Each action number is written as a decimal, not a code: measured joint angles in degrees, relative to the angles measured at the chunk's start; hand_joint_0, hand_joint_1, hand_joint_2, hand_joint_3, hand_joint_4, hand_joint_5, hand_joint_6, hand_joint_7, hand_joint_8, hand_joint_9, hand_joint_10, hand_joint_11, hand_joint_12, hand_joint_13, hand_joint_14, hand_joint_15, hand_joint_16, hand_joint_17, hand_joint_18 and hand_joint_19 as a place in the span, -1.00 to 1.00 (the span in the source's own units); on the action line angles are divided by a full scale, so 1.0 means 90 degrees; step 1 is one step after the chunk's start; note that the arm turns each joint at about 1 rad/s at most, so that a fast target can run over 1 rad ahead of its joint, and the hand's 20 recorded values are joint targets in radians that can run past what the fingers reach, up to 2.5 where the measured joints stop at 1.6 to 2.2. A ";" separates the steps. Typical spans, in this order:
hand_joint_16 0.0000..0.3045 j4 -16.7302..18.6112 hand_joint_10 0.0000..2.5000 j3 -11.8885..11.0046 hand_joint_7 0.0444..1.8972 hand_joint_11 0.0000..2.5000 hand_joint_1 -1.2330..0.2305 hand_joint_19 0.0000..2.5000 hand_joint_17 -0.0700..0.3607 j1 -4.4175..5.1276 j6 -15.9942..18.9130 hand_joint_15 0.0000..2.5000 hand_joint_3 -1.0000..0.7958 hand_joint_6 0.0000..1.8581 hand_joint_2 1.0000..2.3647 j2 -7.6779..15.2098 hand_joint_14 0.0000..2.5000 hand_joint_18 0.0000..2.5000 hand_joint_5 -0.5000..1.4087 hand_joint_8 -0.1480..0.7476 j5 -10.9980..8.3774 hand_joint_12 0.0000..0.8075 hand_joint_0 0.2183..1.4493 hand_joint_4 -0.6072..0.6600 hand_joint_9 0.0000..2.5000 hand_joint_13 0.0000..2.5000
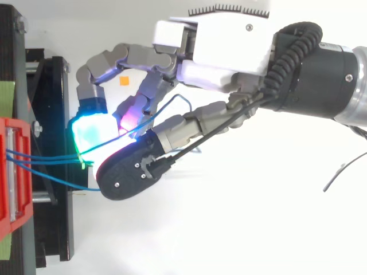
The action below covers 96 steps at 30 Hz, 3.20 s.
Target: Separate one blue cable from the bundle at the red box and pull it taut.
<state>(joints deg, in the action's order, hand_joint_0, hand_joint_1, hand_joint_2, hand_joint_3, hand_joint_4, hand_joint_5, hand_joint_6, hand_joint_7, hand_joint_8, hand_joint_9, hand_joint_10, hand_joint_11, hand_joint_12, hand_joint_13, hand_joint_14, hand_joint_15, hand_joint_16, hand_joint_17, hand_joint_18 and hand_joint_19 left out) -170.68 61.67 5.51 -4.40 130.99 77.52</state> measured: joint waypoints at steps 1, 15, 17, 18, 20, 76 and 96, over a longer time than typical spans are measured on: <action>-0.69 0.0000 -0.98 0.0001 0.39 -0.25 0.08 -0.35 -0.19 0.0001 0.0000 -0.54 -0.39 -0.29 -0.99 0.0000 -0.98 -0.33 -0.56 0.03 0.0000 -0.07 -0.33 0.20 -0.03 -0.36; -0.69 0.0009 -0.98 -0.0004 0.51 -0.25 0.09 -0.35 -0.18 0.0003 -0.0001 -0.54 -0.36 -0.32 -0.99 -0.0002 -0.98 -0.32 -0.54 0.07 0.0000 -0.06 -0.33 0.25 -0.01 -0.35; -0.69 0.0009 -0.98 -0.0004 0.47 -0.23 0.03 -0.35 -0.18 0.0003 0.0000 -0.54 -0.29 -0.28 -0.98 -0.0003 -0.98 -0.32 -0.55 0.10 0.0000 -0.05 -0.33 0.23 -0.02 -0.36; -0.69 0.0009 -0.98 -0.0005 0.43 -0.22 0.00 -0.36 -0.18 0.0003 0.0000 -0.54 -0.25 -0.26 -0.98 -0.0002 -0.98 -0.32 -0.56 0.12 -0.0001 -0.05 -0.34 0.21 -0.03 -0.37; -0.69 0.0010 -0.98 -0.0006 0.37 -0.21 -0.07 -0.36 -0.18 0.0003 0.0000 -0.54 -0.19 -0.23 -0.98 -0.0002 -0.98 -0.33 -0.58 0.12 -0.0002 -0.04 -0.36 0.20 -0.04 -0.37; -0.70 0.0010 -0.98 -0.0016 0.25 -0.12 -0.21 -0.37 -0.20 0.0003 -0.0010 -0.55 -0.11 -0.13 -0.97 -0.0001 -0.98 -0.34 -0.60 0.06 0.0000 -0.06 -0.39 -0.10 -0.05 -0.40; -0.70 0.0002 -0.98 -0.0016 0.29 -0.16 0.06 -0.36 -0.19 0.0004 -0.0009 -0.54 -0.31 -0.19 -0.98 -0.0001 -0.98 -0.35 -0.60 0.06 0.0000 -0.06 -0.36 0.04 -0.05 -0.40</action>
<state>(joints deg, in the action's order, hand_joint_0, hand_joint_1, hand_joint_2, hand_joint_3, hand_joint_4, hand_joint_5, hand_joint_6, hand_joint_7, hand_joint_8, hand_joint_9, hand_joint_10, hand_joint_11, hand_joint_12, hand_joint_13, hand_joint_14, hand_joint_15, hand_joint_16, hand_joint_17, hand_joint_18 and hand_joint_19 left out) -170.67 61.52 5.55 -4.48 130.98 77.52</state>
